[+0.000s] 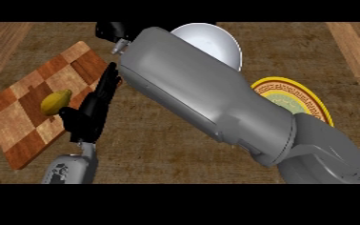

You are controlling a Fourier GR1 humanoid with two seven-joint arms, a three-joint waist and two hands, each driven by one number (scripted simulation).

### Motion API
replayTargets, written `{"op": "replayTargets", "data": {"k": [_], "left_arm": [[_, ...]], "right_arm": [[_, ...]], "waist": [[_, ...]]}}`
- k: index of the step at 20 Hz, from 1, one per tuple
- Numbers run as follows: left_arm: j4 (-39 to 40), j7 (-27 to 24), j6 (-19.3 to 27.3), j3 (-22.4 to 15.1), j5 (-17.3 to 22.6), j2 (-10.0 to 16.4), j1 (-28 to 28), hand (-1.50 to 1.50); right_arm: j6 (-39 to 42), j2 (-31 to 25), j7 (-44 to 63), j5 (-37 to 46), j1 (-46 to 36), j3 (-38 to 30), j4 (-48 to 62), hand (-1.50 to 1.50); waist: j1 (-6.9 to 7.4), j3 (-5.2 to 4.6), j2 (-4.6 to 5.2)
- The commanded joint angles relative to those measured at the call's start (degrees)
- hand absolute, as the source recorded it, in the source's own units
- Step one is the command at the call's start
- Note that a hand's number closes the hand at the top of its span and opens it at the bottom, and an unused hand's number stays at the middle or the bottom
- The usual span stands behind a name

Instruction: Pick the croissant from the plate and place it in the bowl

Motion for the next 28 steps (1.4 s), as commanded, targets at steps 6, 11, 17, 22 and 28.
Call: {"op": "replayTargets", "data": {"k": [6,11,17,22,28], "left_arm": [[-1.33,0.39,-0.01,0.88,0.16,0.70,0.79,0.00],[1.36,-1.24,0.12,1.86,0.15,0.67,-0.09,0.00],[-0.28,0.91,0.91,0.90,-0.72,-0.05,-0.58,0.00],[0.64,0.52,0.24,1.79,0.08,0.39,-1.02,0.00],[-4.76,3.80,0.70,-0.79,-0.88,-0.71,0.93,0.00]], "right_arm": [[-1.22,-1.38,-6.90,1.54,7.37,-2.23,12.42,1.50],[-1.23,-2.05,-11.23,2.91,10.33,-3.68,16.40,1.50],[1.91,-4.15,-18.34,-0.12,15.80,-8.66,14.90,1.50],[2.17,-5.44,-28.25,-8.35,22.38,-16.21,13.28,-1.50],[-1.93,-2.79,-40.68,-10.97,26.41,-20.82,11.29,-1.50]], "waist": [[-0.57,0.09,0.24],[-0.88,0.09,0.29],[-1.34,0.14,-0.02],[-1.10,0.16,0.23],[-0.71,0.18,0.09]]}}
